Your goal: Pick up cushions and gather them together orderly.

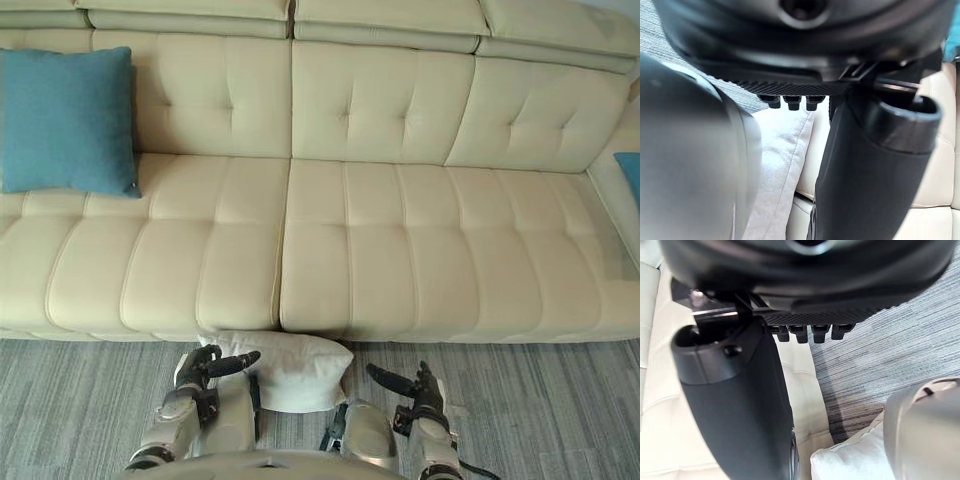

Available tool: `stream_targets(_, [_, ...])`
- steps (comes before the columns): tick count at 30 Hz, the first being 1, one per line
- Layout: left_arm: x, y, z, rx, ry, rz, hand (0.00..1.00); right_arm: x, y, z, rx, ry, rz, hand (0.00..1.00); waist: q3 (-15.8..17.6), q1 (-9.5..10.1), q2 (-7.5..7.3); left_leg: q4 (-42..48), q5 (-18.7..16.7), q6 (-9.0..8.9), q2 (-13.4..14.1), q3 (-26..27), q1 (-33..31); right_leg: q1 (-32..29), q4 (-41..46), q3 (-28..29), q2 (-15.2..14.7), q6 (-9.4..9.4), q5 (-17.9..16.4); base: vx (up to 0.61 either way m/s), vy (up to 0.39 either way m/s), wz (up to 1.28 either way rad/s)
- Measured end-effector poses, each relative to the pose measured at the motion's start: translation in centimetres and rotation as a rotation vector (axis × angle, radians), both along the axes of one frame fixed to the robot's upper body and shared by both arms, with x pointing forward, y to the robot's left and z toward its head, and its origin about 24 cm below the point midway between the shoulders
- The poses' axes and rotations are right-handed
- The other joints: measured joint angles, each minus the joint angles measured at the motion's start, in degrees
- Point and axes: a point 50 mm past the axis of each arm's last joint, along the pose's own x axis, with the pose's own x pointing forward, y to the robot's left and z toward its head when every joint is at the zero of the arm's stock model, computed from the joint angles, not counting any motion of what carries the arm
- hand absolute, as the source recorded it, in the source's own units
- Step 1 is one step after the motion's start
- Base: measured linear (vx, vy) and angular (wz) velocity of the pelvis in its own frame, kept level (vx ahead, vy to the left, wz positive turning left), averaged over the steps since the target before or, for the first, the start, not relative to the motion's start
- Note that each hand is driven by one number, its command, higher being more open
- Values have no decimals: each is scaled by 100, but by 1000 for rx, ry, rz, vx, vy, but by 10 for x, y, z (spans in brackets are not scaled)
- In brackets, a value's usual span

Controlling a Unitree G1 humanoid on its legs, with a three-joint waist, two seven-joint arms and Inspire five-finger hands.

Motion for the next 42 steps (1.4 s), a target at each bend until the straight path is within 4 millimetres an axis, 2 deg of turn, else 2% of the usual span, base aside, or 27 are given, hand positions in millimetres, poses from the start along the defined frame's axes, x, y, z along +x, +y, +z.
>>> stream_targets(3, [2, 1, 2, 1, -10, 7, 100, -2, 3, -1, 1, 7, 20, 100, 63, 6, -53, 8, 95, -36, -113, -123, -60, 28, 78, -147, -84, -34, -94, -112, 3, 38])
stream_targets(5, [12, 1, 9, 7, -55, -5, 100, -6, 4, -3, 3, 19, 17, 100, 116, 5, -124, -166, 417, -31, -364, -404, -395, -105, 112, -521, -211, -66, -105, -122, -11, 76])
stream_targets(7, [18, 1, 14, 14, -81, -10, 100, -5, 4, -2, 2, 16, 17, 100, 173, 9, -190, -364, 574, -15, -445, -439, -583, -236, 110, -720, -305, -152, -58, -102, -23, 68])
stream_targets(9, [25, 3, 20, 25, -112, -15, 100, 0, 5, 0, -7, 6, 19, 100, 343, 10, -160, -474, 744, 155, -253, -236, -739, -295, 96, -985, -344, -284, 15, -69, -24, 61])
stream_targets(10, [27, 4, 22, 31, -118, -15, 100, 2, 6, 0, -7, 1, 21, 100, 375, 12, -161, -483, 764, 186, -168, -131, -757, -306, 101, -1020, -356, -302, 24, -45, 6, 30])
stream_targets(11, [32, 4, 25, 46, -128, -33, 100, 10, 7, 3, -12, -18, 35, 100, 406, 13, -177, -435, 836, 322, 3, 186, -824, -440, 192, -1036, -463, -338, 37, -35, 48, 14])
stream_targets(12, [36, 3, 28, 51, -142, -47, 100, 16, 5, 7, -24, -39, 36, 100, 457, 0, -106, -56, 723, 462, 135, 237, -894, -496, 277, -1037, -519, -360, 45, -10, 82, 7])
stream_targets(13, [38, 2, 29, 49, -147, -50, 100, 18, 4, 8, -27, -45, 36, 100, 474, -5, -86, 93, 664, 488, 162, 235, -908, -503, 294, -1037, -527, -361, 46, 13, 176, -9])
stream_targets(14, [43, 0, 33, 49, -168, -57, 100, 23, 5, 11, -30, -66, 34, 100, 492, -24, -77, 636, 516, 530, 254, 192, -907, -599, 416, -987, -615, -359, 47, 17, 141, -9])
stream_targets(15, [47, -1, 37, 49, -186, -62, 100, 25, 5, 12, -31, -76, 31, 100, 501, -42, -68, 802, 363, 460, 290, 131, -867, -671, 500, -964, -671, -352, 50, 14, 180, -2])
stream_targets(16, [55, -4, 42, 47, -213, -73, 100, 28, 5, 15, -32, -91, 23, 100, 554, -60, -59, 730, 252, 335, 270, 162, -830, -768, 604, -911, -750, -299, 73, -24, 157, 6])
stream_targets(17, [63, -5, 48, 50, -243, -79, 100, 36, 6, 18, -27, -113, 16, 100, 636, -86, -104, 511, 161, 156, 134, 205, -783, -920, 648, -766, -822, -200, 108, -57, 232, 4])
stream_targets(18, [75, -8, 57, 51, -280, -88, 100, 47, 10, 23, -21, -142, 20, 100, 722, -92, -190, 240, 187, 168, -50, 353, -802, -1180, 581, -614, -959, -69, 235, -96, 229, -13])
stream_targets(19, [81, -7, 63, 60, -303, -91, 100, 58, 11, 30, -21, -176, 28, 100, 778, -100, -199, 94, 270, 235, -134, 483, -848, -1349, 517, -481, -1008, -66, 386, -90, 177, -22])
stream_targets(22, [93, -8, 75, 71, -357, -84, 100, 92, 15, 53, -29, -291, 52, 100, 880, -145, -48, -135, 397, 414, -162, 821, -1116, -1940, 305, -115, -987, -2, 815, -80, 172, -45])
stream_targets(27, [98, -7, 80, 82, -375, -68, 100, 101, 15, 65, -41, -345, 49, 100, 944, -146, -41, -282, 390, 472, -138, 961, -1161, -2069, 33, 98, -810, 80, 1047, -12, 74, -17])
stream_targets(29, [99, -7, 82, 87, -387, -61, 100, 103, 16, 67, -43, -354, 46, 100, 953, -134, -70, -477, 502, 466, -136, 1020, -1165, -2164, -163, 235, -669, 29, 1130, 24, -21, -16])
stream_targets(31, [115, -7, 100, 96, -451, -59, 100, 115, 16, 80, -56, -412, 39, 100, 983, -151, -83, -818, 821, 532, -145, 1085, -1475, -2578, -392, 283, -563, 10, 1356, 42, -67, -14])
stream_targets(33, [125, -7, 111, 103, -489, -65, 100, 121, 16, 87, -60, -440, 38, 100, 1058, -155, -79, -796, 870, 545, -122, 1056, -1591, -2683, -364, 272, -538, -5, 1362, 34, -68, 2])
stream_targets(35, [142, -7, 135, 124, -570, -77, 100, 132, 17, 103, -73, -510, 29, 100, 1150, -240, -74, -678, 924, 541, -103, 935, -1876, -2893, -239, 273, -486, -49, 1339, 23, -94, 11])
stream_targets(37, [150, -6, 150, 140, -623, -82, 100, 138, 16, 114, -84, -559, 21, 100, 1186, -313, -72, -565, 930, 544, -89, 856, -2066, -3058, -106, 279, -477, -97, 1311, -8, -87, 15])
stream_targets(39, [170, -8, 182, 160, -718, -92, 100, 151, 13, 138, -112, -655, 5, 100, 1200, -331, -69, -348, 930, 544, -38, 749, -2517, -3543, 235, 414, -453, -177, 1257, -57, -87, 12])
stream_targets(40, [171, -8, 185, 164, -725, -93, 100, 153, 13, 140, -113, -665, 4, 100, 1200, -332, -69, -327, 930, 544, -35, 746, -2570, -3599, 265, 428, -450, -184, 1253, -84, -72, 3])
stream_targets(42, [182, -8, 207, 197, -783, -101, 100, 169, 16, 165, -104, -758, 3, 100, 1220, -327, -47, -79, 930, 544, 59, 724, -3029, -4094, 552, 522, -408, -251, 1206, -83, -54, -9])
